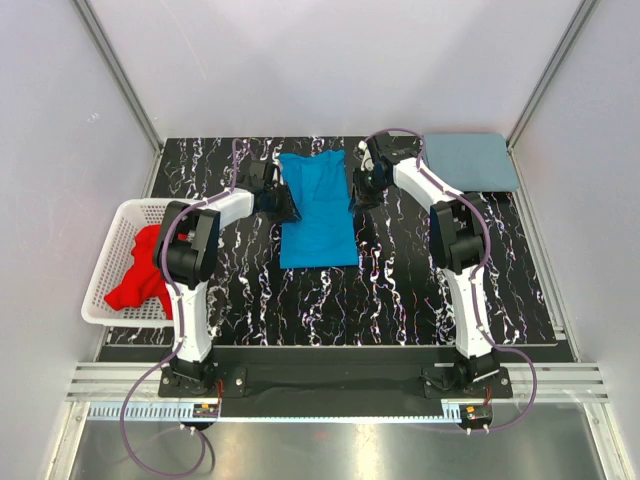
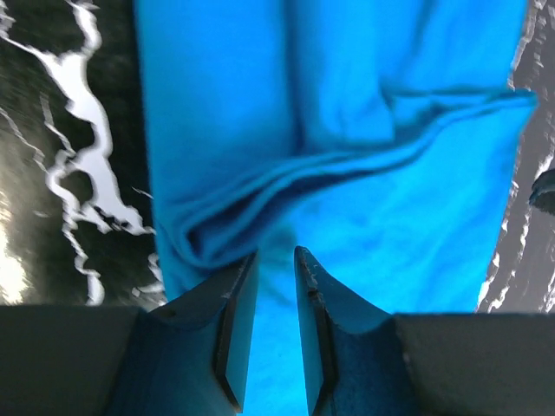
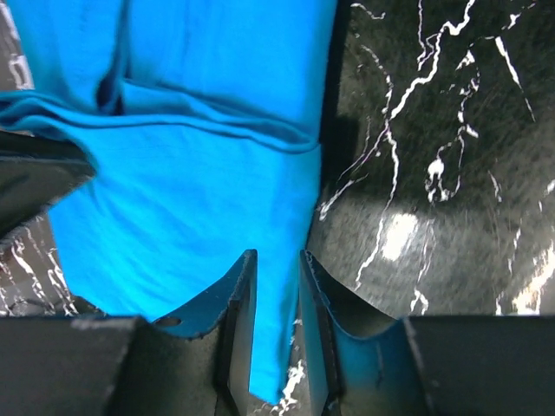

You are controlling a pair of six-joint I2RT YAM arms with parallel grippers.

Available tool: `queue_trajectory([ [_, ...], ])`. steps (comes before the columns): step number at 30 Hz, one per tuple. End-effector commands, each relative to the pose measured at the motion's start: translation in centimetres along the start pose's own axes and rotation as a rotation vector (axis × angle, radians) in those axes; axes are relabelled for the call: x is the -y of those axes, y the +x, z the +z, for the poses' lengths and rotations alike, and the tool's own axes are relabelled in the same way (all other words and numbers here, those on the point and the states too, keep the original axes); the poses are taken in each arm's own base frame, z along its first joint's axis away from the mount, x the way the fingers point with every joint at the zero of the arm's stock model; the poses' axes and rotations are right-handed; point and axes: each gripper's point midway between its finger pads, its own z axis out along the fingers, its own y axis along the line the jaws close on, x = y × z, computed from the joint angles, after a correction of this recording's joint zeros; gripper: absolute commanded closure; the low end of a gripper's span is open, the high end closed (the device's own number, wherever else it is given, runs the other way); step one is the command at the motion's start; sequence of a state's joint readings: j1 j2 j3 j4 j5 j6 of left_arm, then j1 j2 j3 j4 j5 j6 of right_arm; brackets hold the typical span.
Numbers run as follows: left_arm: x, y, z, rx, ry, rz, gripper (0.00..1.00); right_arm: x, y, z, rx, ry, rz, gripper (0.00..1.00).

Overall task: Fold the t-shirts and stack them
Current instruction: Fold the tshirt

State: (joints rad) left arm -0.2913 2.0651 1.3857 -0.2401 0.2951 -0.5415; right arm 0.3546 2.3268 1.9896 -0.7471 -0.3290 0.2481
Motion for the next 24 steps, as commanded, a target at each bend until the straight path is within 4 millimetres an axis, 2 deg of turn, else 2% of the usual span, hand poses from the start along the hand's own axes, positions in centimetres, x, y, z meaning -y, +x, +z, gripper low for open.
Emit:
queue_trajectory([
  [1, 0.6, -4.9, -0.9, 0.111, 0.016, 0.032, 0.70, 0.5, -2.2, 0.1, 0.053, -0.030, -0.021, 0.67],
  [6, -1.0, -4.3, -0.8, 0.098, -0.056, -0.012, 0.70, 1.7, -3.0, 1.6, 0.053, -0.033, -0.001, 0.66],
  [11, -1.3, -4.3, -1.9, 0.083, -0.095, -0.046, 0.61, 1.9, -3.3, 1.0, 0.059, -0.032, 0.011, 0.60],
  [13, -0.3, -6.0, -2.7, 0.102, -0.072, -0.043, 0.54, 1.5, -3.6, -0.6, 0.079, -0.014, 0.016, 0.57],
  [14, -0.1, -6.5, -3.0, 0.109, -0.067, -0.046, 0.54, 1.5, -3.5, -0.6, 0.076, -0.013, 0.017, 0.57],
  [15, 0.0, -6.8, -2.9, 0.110, -0.062, -0.047, 0.53, 1.4, -3.7, -1.4, 0.084, -0.001, 0.024, 0.57],
  [18, -0.3, -7.6, -2.5, 0.091, -0.057, -0.068, 0.52, 0.7, -3.7, -2.9, 0.093, -0.004, 0.058, 0.57],
  [20, -1.2, -7.5, -1.8, 0.067, -0.058, -0.093, 0.53, 0.4, -2.8, -3.1, 0.074, -0.022, 0.077, 0.57],
  [21, -1.6, -7.6, -1.7, 0.068, -0.059, -0.100, 0.52, -0.4, -3.0, -4.1, 0.092, -0.045, 0.081, 0.57],
  [22, -2.0, -7.6, -1.3, 0.064, -0.057, -0.105, 0.52, -0.6, -2.9, -4.3, 0.097, -0.049, 0.087, 0.56],
  [23, -2.1, -7.8, -1.1, 0.068, -0.044, -0.106, 0.53, -0.2, -1.8, -4.0, 0.076, -0.043, 0.103, 0.53],
  [24, -2.4, -7.7, -0.9, 0.064, -0.043, -0.113, 0.53, -0.7, -2.1, -5.0, 0.103, -0.052, 0.108, 0.51],
])
